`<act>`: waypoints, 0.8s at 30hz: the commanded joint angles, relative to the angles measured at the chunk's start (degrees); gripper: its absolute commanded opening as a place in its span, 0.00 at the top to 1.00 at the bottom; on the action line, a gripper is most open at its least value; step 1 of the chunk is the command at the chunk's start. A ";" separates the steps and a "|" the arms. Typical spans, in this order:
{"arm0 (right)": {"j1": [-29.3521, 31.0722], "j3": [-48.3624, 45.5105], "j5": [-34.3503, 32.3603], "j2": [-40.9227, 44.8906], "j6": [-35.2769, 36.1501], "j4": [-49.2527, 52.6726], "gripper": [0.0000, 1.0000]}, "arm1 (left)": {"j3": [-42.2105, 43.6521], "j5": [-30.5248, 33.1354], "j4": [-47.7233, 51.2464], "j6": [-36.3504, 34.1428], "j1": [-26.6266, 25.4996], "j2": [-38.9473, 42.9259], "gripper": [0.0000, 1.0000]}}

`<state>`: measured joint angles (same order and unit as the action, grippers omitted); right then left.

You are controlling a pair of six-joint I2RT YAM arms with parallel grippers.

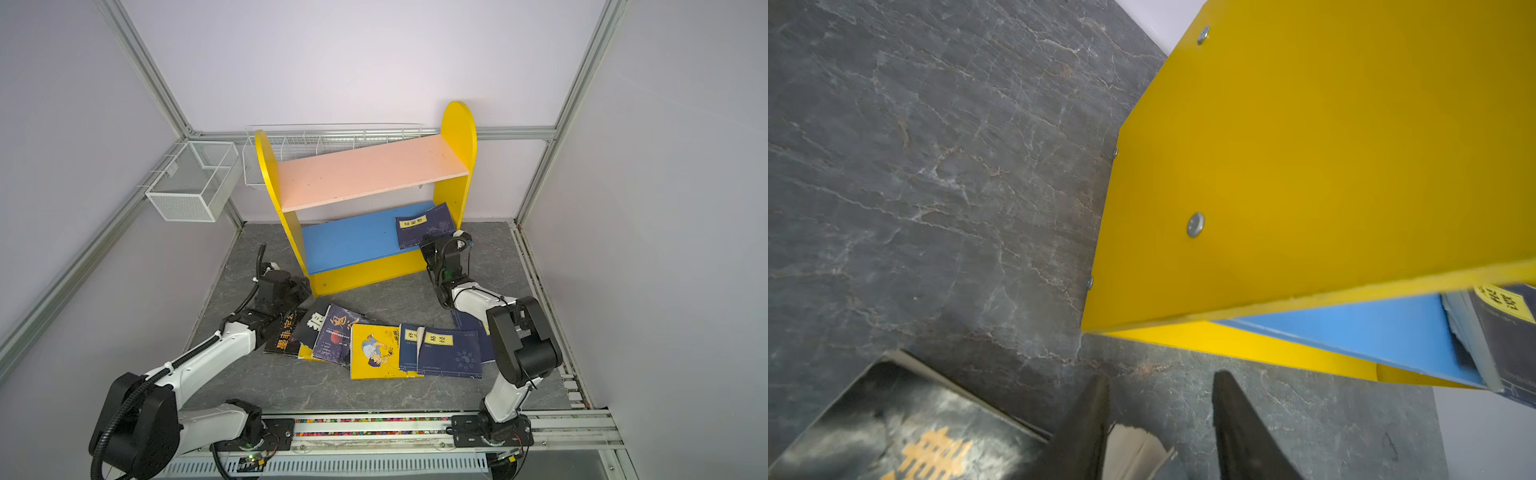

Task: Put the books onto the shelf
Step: 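Carry the book with the right gripper onto the blue shelf while the left gripper withdraws, then release the book on the blue shelf and pull the right gripper back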

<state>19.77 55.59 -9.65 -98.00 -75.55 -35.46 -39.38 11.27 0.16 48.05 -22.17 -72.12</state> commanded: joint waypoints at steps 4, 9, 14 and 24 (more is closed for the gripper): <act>-0.49 2.93 -1.82 -2.13 -4.47 -1.57 0.79 | -5.03 -2.04 -2.02 -2.28 2.07 -6.07 0.59; -0.70 3.47 0.09 -3.43 -6.63 -0.75 0.49 | -8.93 -2.76 -1.77 -3.95 3.89 -10.07 0.60; -0.66 3.03 0.21 -2.08 -6.87 2.74 0.39 | -13.74 -3.22 -0.20 -6.83 5.24 -13.55 0.60; -2.04 2.88 5.20 -0.25 -1.20 6.13 0.34 | -20.21 -7.07 1.09 -11.27 6.45 -17.82 0.58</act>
<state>18.13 57.98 -6.94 -101.01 -78.41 -30.76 -55.37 3.92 8.19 38.74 -17.12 -90.11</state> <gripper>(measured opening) 0.660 0.418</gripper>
